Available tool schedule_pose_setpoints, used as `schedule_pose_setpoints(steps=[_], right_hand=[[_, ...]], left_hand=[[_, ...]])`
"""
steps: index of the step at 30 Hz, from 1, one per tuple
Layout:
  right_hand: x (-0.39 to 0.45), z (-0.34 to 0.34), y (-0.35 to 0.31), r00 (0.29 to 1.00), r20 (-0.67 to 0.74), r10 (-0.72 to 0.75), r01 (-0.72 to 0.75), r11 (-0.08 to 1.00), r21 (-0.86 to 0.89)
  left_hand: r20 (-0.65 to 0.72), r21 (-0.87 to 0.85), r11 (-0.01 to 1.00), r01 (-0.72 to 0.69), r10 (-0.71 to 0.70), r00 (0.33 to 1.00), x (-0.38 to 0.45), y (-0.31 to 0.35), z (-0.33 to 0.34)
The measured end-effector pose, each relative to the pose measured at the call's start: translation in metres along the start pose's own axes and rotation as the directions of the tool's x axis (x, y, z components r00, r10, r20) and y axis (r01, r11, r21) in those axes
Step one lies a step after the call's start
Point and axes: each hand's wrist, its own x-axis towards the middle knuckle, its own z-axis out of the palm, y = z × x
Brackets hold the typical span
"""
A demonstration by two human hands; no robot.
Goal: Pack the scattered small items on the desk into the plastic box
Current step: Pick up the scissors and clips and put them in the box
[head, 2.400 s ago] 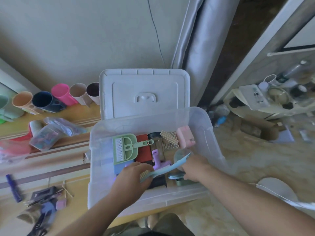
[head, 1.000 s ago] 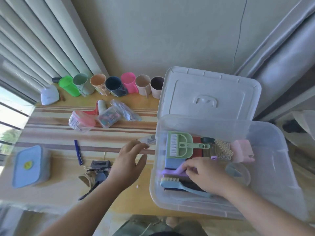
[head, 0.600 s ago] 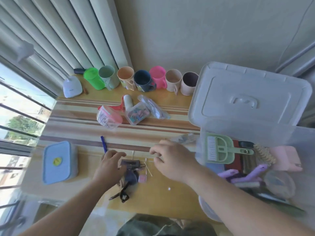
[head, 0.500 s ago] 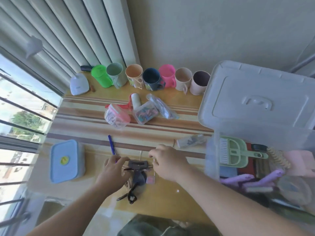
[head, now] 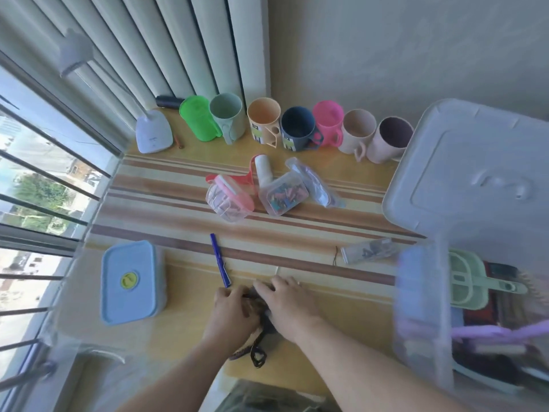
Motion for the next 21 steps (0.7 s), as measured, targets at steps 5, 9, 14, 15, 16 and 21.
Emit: schedule_pose_setpoints(steps=[5,9,14,15,16,21], right_hand=[[-0.014,-0.024,0.028,0.986,-0.129,0.106,-0.079,0.976,0.201],[-0.053,-0.075,0.048,0.959,-0.172,0.227,-0.095,0.825,0.557],[-0.138,-0.142,0.071,0.918,-0.184,0.350,-0.005,0.475,0.880],[-0.154,-0.150,0.079,0.905,-0.193,0.379,0.024,0.409,0.912],[-0.169,-0.156,0.085,0.894,-0.202,0.400,0.058,0.343,0.938],[-0.237,-0.156,0.129,0.833,-0.244,0.496,0.050,0.373,0.927]], left_hand=[[-0.067,-0.020,0.995,-0.097,0.096,0.993,0.006,0.006,-0.025],[-0.094,-0.035,0.966,-0.258,0.254,0.963,-0.001,0.028,-0.049],[-0.075,-0.144,0.887,-0.438,0.432,0.899,-0.031,0.109,-0.067],[-0.063,-0.166,0.870,-0.465,0.461,0.885,-0.038,0.130,-0.066],[-0.053,-0.179,0.851,-0.493,0.492,0.869,-0.046,0.151,-0.063],[-0.072,-0.159,0.666,-0.729,0.729,0.681,-0.090,0.237,-0.030]])
